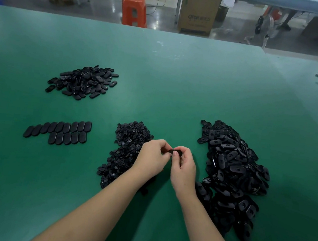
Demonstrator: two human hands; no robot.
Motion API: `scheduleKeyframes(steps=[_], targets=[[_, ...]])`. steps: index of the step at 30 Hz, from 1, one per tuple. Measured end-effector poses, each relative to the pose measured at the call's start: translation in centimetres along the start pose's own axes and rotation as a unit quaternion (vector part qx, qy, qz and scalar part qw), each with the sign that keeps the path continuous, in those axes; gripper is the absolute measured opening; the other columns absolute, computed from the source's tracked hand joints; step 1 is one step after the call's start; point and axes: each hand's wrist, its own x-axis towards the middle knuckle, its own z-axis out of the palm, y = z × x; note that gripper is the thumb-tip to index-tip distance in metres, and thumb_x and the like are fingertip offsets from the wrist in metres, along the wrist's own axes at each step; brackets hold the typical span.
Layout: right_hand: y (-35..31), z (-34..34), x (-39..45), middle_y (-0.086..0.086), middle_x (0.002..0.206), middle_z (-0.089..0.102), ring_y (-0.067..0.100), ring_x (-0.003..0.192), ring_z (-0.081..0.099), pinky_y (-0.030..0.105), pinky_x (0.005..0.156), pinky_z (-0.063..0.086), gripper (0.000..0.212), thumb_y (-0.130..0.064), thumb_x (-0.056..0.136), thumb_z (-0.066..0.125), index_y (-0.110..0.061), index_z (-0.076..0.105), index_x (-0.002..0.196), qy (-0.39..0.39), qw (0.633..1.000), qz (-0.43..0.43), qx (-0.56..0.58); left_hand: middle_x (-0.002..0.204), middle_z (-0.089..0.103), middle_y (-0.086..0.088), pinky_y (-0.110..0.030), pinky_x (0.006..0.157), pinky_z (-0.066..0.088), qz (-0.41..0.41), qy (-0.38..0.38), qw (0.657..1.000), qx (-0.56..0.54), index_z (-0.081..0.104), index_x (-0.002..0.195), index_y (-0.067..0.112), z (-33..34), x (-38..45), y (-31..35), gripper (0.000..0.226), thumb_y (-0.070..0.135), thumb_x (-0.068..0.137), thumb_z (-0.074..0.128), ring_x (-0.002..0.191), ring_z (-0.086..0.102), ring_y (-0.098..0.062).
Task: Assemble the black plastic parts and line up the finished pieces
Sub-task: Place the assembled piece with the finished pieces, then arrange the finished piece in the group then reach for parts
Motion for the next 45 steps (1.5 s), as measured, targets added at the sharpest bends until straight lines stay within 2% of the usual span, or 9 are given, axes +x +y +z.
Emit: scheduleKeyframes(steps=[4, 6, 11, 16, 22, 27, 30, 39, 45], targets=[[-0.1, 0.1, 0.1, -0.01, 0.094, 0.069, 0.008, 0.089, 0.064, 0.039, 0.084, 0.053, 0.023, -0.014, 0.104, 0.05, -0.034, 0.058, 0.097, 0.013, 1.0, 0.013, 0.017, 0.097, 0.072, 0.0, -0.032, 0.083, 0.051, 0.096, 0.013, 0.991, 0.094, 0.069, 0.111, 0.016, 0.1, -0.1, 0.3, 0.023, 0.013, 0.089, 0.062, 0.089, 0.064, -0.018], [-0.1, 0.2, 0.1, -0.007, 0.093, 0.068, 0.011, 0.084, 0.063, 0.045, 0.082, 0.053, 0.024, -0.015, 0.105, 0.046, -0.034, 0.059, 0.098, 0.016, 0.999, 0.032, 0.041, 0.101, 0.068, -0.003, -0.037, 0.08, 0.049, 0.147, 0.013, 0.971, 0.187, 0.063, 0.113, 0.015, 0.2, -0.1, 0.2, 0.02, 0.018, 0.094, 0.057, 0.093, 0.063, -0.026], [-0.3, 0.2, -0.1, -0.002, 0.092, 0.066, 0.018, 0.082, 0.06, 0.048, 0.077, 0.052, 0.024, -0.023, 0.105, 0.043, -0.04, 0.058, 0.098, 0.003, 0.998, 0.041, 0.051, 0.096, 0.06, -0.002, -0.03, 0.061, 0.036, 0.231, 0.033, 0.921, 0.312, 0.058, 0.108, 0.016, -0.2, -0.6, -0.3, 0.013, 0.022, 0.097, 0.058, 0.083, 0.064, -0.026], [-0.4, 0.3, -0.2, -0.003, 0.077, 0.064, 0.014, 0.062, 0.055, 0.038, 0.058, 0.046, 0.013, -0.035, 0.102, 0.046, -0.034, 0.059, 0.102, -0.004, 0.997, 0.028, 0.069, 0.079, 0.061, -0.005, -0.032, 0.044, 0.049, 0.3, 0.12, 0.905, 0.275, 0.065, 0.085, 0.01, -1.5, -1.6, -1.3, 0.013, 0.014, 0.081, 0.077, 0.063, 0.063, -0.024], [-0.2, 0.1, -0.4, -0.005, 0.073, 0.062, 0.009, 0.056, 0.05, 0.031, 0.053, 0.042, 0.013, -0.028, 0.106, 0.048, -0.034, 0.059, 0.1, -0.02, 0.999, 0.018, 0.039, 0.102, 0.066, -0.002, -0.031, 0.061, 0.05, 0.069, 0.266, 0.946, 0.173, 0.072, 0.113, 0.009, -7.7, -4.1, -7.8, 0.026, 0.016, 0.088, 0.074, 0.066, 0.057, -0.017], [-0.2, 0.3, -0.4, -0.007, 0.073, 0.063, 0.01, 0.057, 0.051, 0.032, 0.054, 0.043, 0.014, -0.028, 0.104, 0.051, -0.036, 0.059, 0.096, -0.015, 1.0, 0.012, 0.024, 0.097, 0.071, -0.021, -0.043, 0.076, 0.048, -0.114, 0.398, 0.894, 0.171, 0.073, 0.11, 0.001, -14.8, -6.0, -15.6, 0.024, 0.017, 0.092, 0.071, 0.086, 0.064, -0.037], [-0.1, 0.4, -0.4, -0.006, 0.072, 0.063, 0.01, 0.057, 0.052, 0.032, 0.055, 0.043, 0.012, -0.026, 0.104, 0.053, -0.032, 0.06, 0.095, -0.012, 1.0, 0.008, 0.014, 0.101, 0.071, -0.025, -0.046, 0.079, 0.049, -0.196, 0.416, 0.873, 0.164, 0.072, 0.111, -0.001, -17.2, -6.2, -18.3, 0.027, 0.02, 0.095, 0.067, 0.091, 0.064, -0.042], [-0.2, 0.4, -0.3, -0.005, 0.072, 0.061, 0.015, 0.054, 0.048, 0.037, 0.051, 0.04, 0.018, -0.024, 0.106, 0.048, -0.031, 0.06, 0.094, -0.013, 1.0, 0.009, 0.008, 0.092, 0.072, -0.019, -0.035, 0.065, 0.043, -0.251, 0.339, 0.892, 0.162, 0.075, 0.106, 0.002, -18.9, -4.2, -20.6, 0.03, 0.029, 0.096, 0.066, 0.08, 0.061, -0.037], [-0.5, 0.3, -0.4, -0.006, 0.071, 0.062, 0.012, 0.051, 0.046, 0.03, 0.046, 0.038, 0.028, -0.021, 0.106, 0.047, -0.04, 0.058, 0.089, -0.013, 1.0, 0.008, 0.009, 0.108, 0.071, -0.02, -0.041, 0.082, 0.049, -0.248, 0.352, 0.894, 0.124, 0.067, 0.124, 0.005, -18.5, -4.3, -19.9, 0.029, 0.012, 0.099, 0.054, 0.089, 0.061, -0.037]])
